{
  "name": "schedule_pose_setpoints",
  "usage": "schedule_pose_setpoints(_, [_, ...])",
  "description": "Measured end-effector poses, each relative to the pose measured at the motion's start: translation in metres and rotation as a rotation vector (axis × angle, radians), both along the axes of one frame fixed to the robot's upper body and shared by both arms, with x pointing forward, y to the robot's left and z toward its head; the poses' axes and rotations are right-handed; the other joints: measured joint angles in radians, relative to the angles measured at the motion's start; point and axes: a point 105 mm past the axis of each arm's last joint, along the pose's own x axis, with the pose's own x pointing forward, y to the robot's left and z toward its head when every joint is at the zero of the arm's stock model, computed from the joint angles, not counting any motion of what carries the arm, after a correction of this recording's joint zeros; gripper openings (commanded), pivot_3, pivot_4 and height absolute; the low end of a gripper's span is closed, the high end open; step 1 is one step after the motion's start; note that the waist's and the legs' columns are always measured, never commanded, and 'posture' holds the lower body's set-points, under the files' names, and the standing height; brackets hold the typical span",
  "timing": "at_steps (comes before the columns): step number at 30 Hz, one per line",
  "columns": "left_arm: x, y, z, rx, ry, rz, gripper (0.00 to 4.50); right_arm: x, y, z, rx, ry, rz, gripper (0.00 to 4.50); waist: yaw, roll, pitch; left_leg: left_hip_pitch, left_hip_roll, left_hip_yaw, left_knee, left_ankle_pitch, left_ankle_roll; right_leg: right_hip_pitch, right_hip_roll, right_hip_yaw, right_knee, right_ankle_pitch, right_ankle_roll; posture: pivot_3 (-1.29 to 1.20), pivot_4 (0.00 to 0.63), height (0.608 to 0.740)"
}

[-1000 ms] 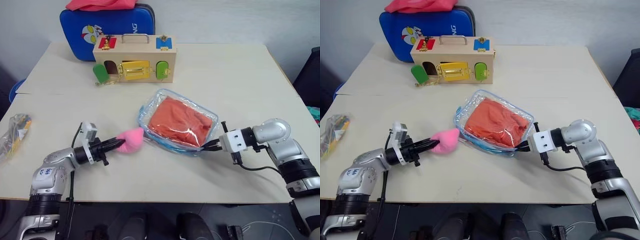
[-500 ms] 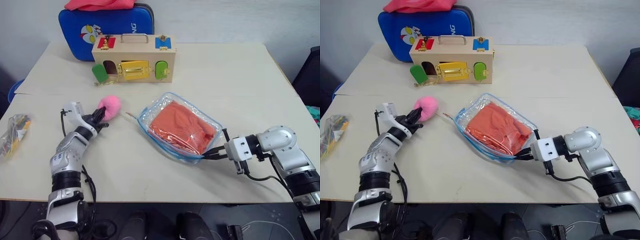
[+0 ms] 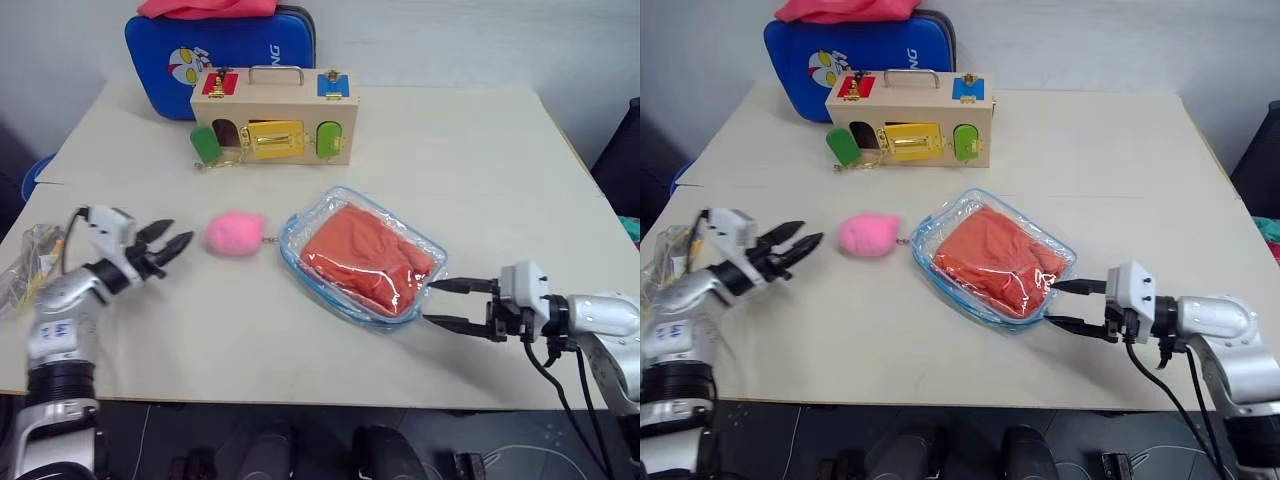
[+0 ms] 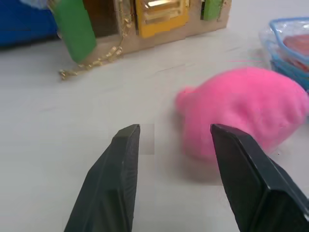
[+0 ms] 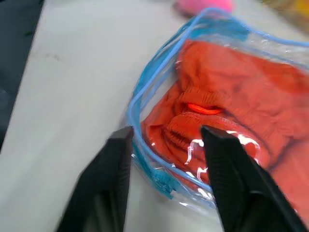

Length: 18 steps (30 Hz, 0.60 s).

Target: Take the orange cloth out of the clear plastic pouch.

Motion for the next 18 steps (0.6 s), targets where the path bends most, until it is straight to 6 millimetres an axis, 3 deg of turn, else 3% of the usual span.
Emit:
schedule_pose_setpoints(3, [-0.024,0.003,0.005,0.238,-0.001,-0.173,3.79,-0.015,-0.007,0.010,0.165,-0.011,-0.089,4.22,0.005,0.001,0.001,0.001,-0.001,0.000,-0.001,0.000,0.000,0.002,-0.001,0.000,-0.001,0.000,0.000,0.00,0.150,0.740])
schedule_pose_setpoints(4, [-0.027,-0.006,0.007,0.297,-0.025,-0.253,4.11,-0.020,-0.009,0.013,0.209,0.000,-0.114,4.50,0.010,0.003,0.001,0.001,-0.002,0.000,-0.001,0.000,0.000,0.002,-0.003,0.000,-0.001,0.000,0.000,0.00,0.150,0.740])
schedule_pose_setpoints(5, [-0.027,-0.015,0.011,0.334,-0.057,-0.307,4.43,-0.023,-0.007,0.015,0.230,0.000,-0.116,4.50,0.014,0.003,0.001,0.001,-0.002,0.000,-0.001,0.001,0.001,0.002,-0.003,0.000,0.000,0.000,0.000,0.00,0.150,0.740])
schedule_pose_setpoints(8, [-0.022,-0.055,0.023,0.442,-0.181,-0.492,4.48,-0.031,0.001,0.024,0.255,-0.072,-0.118,4.50,0.021,0.002,0.001,0.001,-0.003,0.001,0.000,0.001,0.001,0.002,-0.003,0.001,0.001,0.001,0.000,0.00,0.150,0.740])
schedule_pose_setpoints(13, [-0.006,-0.131,0.010,0.607,-0.275,-0.784,4.48,-0.049,0.014,-0.003,0.175,-0.034,-0.082,4.50,0.031,0.002,0.001,0.001,-0.003,0.005,-0.001,0.001,0.003,0.000,0.005,-0.005,0.003,0.002,0.002,0.00,0.150,0.740])
schedule_pose_setpoints(18, [0.014,-0.167,-0.004,0.676,-0.278,-0.881,4.48,-0.045,0.016,-0.006,0.187,-0.036,-0.133,4.50,0.004,0.000,0.002,0.001,-0.001,0.006,-0.001,0.001,0.004,-0.001,0.007,-0.004,0.004,0.003,0.003,0.00,0.150,0.740])
